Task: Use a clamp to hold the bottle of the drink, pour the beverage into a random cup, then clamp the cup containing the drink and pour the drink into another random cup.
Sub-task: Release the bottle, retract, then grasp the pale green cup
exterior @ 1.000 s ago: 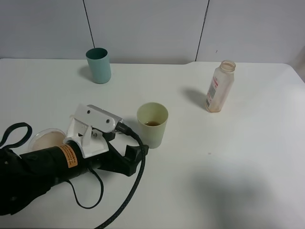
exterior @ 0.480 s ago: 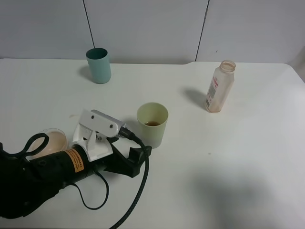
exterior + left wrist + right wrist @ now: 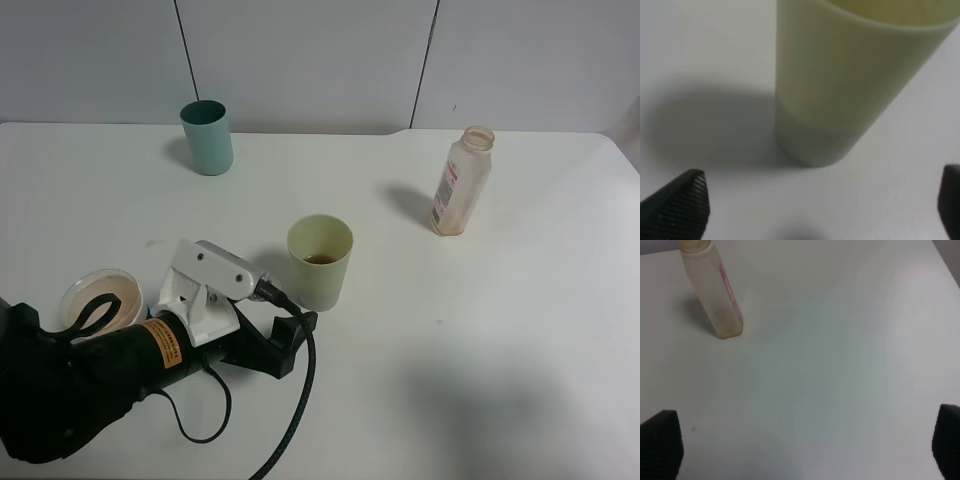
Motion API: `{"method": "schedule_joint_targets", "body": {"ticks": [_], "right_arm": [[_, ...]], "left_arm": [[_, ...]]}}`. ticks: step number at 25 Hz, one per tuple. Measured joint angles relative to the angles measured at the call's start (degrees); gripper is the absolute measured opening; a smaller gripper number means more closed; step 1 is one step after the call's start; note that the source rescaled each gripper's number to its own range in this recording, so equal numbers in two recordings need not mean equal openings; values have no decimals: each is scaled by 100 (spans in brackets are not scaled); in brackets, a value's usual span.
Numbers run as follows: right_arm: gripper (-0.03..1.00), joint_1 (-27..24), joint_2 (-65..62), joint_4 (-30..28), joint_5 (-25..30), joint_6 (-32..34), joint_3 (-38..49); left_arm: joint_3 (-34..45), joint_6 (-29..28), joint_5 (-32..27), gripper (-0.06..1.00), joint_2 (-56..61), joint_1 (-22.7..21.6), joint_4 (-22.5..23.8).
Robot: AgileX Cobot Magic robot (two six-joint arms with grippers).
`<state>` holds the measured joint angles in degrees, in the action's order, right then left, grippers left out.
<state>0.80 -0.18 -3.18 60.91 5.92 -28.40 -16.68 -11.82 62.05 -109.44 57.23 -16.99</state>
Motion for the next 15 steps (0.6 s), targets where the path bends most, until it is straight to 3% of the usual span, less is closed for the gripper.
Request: {"method": "schedule_joint_targets", "body": {"ticks": [15], "right_arm": [[100, 0, 0, 0, 0, 0, 0]], "left_arm": [[-19, 233, 561, 70, -340, 0, 6]]}}
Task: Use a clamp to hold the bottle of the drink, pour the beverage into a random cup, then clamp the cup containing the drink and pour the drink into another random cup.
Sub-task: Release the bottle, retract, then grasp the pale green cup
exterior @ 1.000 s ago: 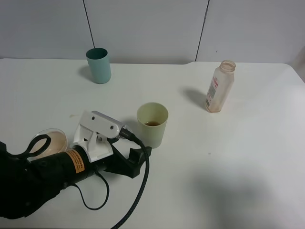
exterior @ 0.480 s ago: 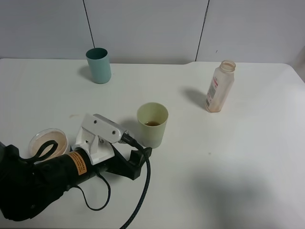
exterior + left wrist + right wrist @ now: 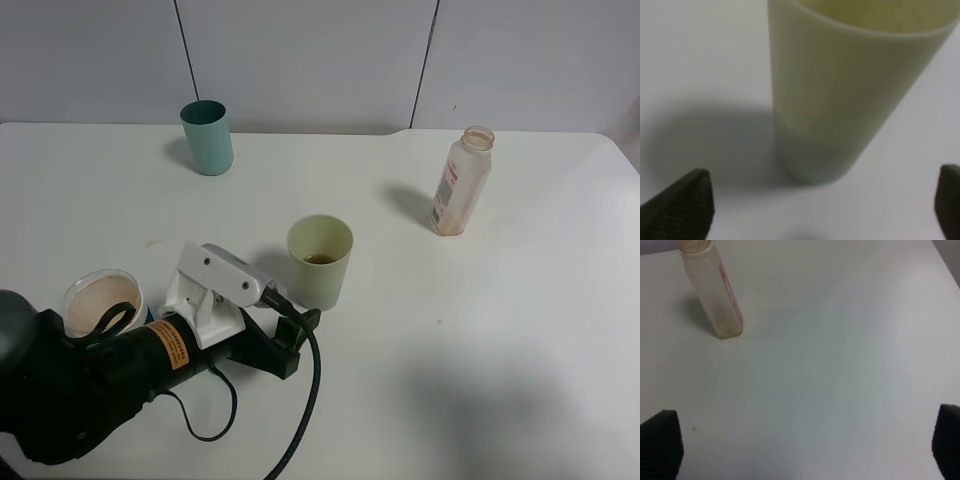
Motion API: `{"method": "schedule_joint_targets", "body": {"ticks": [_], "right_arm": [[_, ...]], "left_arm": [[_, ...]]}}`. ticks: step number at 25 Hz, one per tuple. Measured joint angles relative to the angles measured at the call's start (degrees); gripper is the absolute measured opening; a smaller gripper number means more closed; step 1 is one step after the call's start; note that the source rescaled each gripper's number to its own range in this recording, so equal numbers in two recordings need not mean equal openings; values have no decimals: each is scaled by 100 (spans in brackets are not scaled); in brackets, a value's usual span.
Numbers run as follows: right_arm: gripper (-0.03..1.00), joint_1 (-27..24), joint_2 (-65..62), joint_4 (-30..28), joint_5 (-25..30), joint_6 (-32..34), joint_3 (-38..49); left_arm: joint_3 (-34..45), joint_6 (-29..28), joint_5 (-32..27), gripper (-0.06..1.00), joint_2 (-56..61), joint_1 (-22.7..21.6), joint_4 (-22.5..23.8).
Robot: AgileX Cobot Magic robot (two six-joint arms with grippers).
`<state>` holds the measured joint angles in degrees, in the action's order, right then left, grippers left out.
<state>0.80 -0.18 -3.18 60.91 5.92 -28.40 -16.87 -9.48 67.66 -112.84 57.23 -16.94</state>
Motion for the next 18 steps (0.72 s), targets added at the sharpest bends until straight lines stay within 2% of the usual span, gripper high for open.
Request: {"method": "schedule_joint_targets", "body": {"ticks": [9, 18], "right_arm": [[100, 0, 0, 0, 0, 0, 0], [100, 0, 0, 0, 0, 0, 0]], "left_arm": [[-350, 17, 148, 69, -371, 0, 6], [-375, 17, 172, 69, -477, 0, 1]]}}
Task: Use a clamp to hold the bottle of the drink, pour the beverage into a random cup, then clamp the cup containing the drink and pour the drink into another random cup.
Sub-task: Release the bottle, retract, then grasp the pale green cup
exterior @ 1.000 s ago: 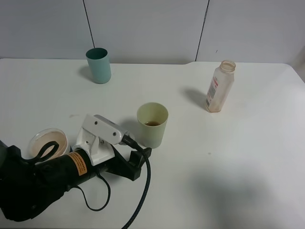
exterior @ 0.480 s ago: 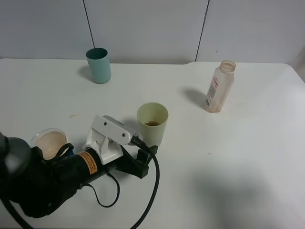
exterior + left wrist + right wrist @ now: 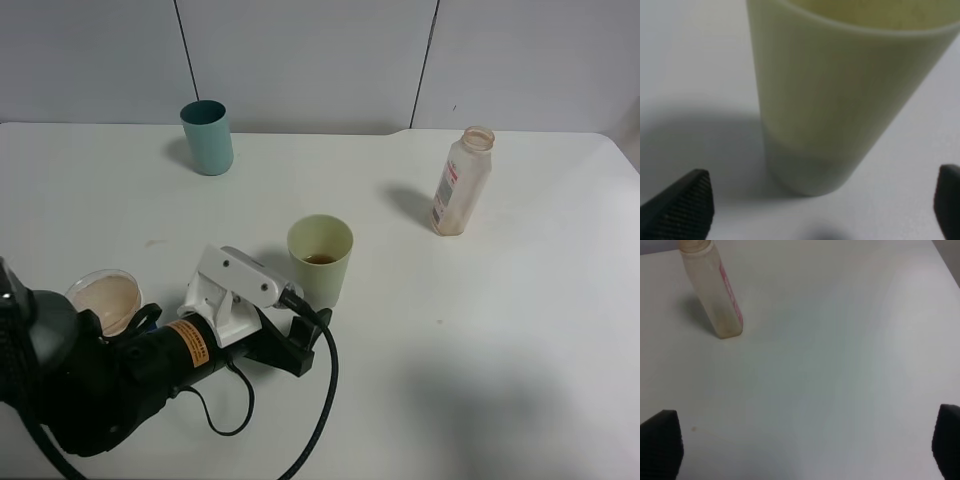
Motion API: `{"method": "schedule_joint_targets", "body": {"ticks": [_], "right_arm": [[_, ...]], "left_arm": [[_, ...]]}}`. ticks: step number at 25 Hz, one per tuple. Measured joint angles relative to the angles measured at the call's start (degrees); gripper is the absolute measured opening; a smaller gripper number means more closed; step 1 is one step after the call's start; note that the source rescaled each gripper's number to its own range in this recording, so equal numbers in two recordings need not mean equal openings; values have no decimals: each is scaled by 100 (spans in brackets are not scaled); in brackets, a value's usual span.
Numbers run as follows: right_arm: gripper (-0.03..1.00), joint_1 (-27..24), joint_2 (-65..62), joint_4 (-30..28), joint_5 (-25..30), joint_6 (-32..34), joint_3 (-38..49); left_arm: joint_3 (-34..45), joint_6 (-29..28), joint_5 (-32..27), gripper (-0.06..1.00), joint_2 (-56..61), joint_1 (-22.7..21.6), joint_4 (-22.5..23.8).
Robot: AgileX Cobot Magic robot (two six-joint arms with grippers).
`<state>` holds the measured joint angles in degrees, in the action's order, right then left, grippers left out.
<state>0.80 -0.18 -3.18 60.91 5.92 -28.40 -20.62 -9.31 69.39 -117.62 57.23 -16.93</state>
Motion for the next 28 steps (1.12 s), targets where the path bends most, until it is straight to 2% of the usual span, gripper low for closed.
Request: {"method": "schedule_joint_targets", "body": {"ticks": [12, 18, 28], "right_arm": [[100, 0, 0, 0, 0, 0, 0], [100, 0, 0, 0, 0, 0, 0], [100, 0, 0, 0, 0, 0, 0]], "left_arm": [[-485, 5, 8, 68, -290, 0, -1], [-700, 25, 8, 68, -476, -199, 112], [-1120, 48, 8, 68, -769, -273, 200]]}}
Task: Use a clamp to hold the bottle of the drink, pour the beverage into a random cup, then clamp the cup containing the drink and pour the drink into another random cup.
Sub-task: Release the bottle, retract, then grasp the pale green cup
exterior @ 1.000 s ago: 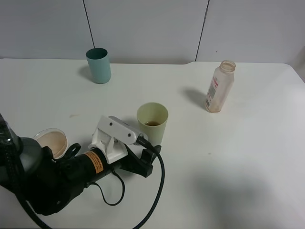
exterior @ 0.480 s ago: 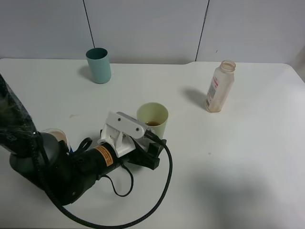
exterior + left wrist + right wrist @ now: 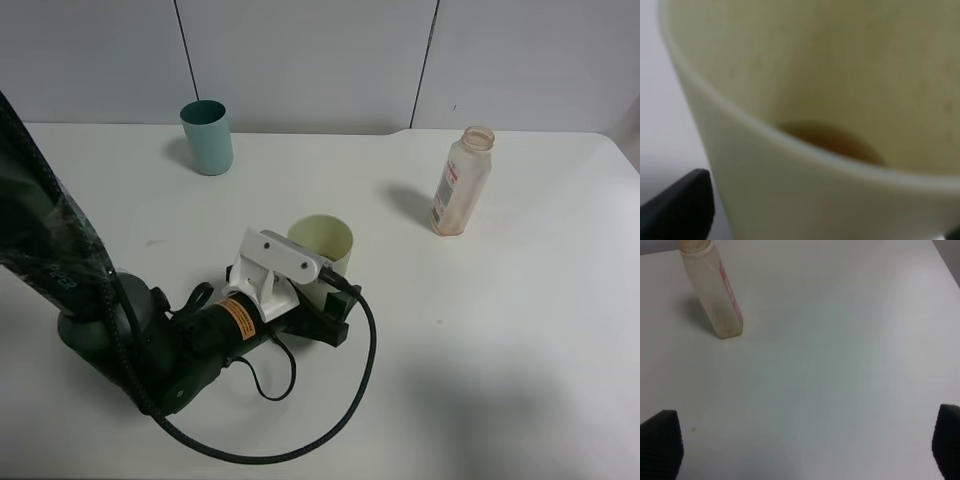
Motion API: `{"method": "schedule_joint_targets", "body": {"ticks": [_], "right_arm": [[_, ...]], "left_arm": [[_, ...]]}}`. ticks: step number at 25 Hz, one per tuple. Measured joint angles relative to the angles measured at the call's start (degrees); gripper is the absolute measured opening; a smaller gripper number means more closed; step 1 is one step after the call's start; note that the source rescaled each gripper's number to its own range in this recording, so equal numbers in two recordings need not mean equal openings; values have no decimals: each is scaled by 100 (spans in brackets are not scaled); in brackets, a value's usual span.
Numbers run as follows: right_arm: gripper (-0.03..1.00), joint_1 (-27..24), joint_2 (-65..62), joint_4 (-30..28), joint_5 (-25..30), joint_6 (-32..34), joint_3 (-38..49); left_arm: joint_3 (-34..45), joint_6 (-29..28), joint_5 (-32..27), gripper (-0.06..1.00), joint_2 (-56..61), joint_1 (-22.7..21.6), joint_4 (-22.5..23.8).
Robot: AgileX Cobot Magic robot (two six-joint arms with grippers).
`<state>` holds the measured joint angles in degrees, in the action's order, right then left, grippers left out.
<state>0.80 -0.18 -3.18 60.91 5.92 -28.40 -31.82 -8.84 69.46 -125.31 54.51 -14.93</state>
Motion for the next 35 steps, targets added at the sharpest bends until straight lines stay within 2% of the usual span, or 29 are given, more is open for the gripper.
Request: {"method": "schedule_joint_targets", "body": {"ticks": [13, 23, 24, 26, 27, 28, 29, 30, 35], "right_arm": [[100, 0, 0, 0, 0, 0, 0], [100, 0, 0, 0, 0, 0, 0], [100, 0, 0, 0, 0, 0, 0], [100, 0, 0, 0, 0, 0, 0], [100, 0, 0, 0, 0, 0, 0], [100, 0, 0, 0, 0, 0, 0], [100, 0, 0, 0, 0, 0, 0], [100, 0, 0, 0, 0, 0, 0], [100, 0, 0, 0, 0, 0, 0]], "left_arm": [[-155, 0, 1, 68, -135, -122, 50], [-427, 0, 0, 68, -232, -276, 352], [-427, 0, 0, 65, -232, -276, 358], [-427, 0, -17, 53, -232, -287, 363], [-427, 0, -52, 42, -232, -287, 363], [-427, 0, -52, 42, -232, -287, 363], [-427, 0, -123, 11, -232, -287, 383], [-427, -6, -133, 0, -232, -287, 400], [-434, -123, -190, 2, -215, -287, 590]]}}
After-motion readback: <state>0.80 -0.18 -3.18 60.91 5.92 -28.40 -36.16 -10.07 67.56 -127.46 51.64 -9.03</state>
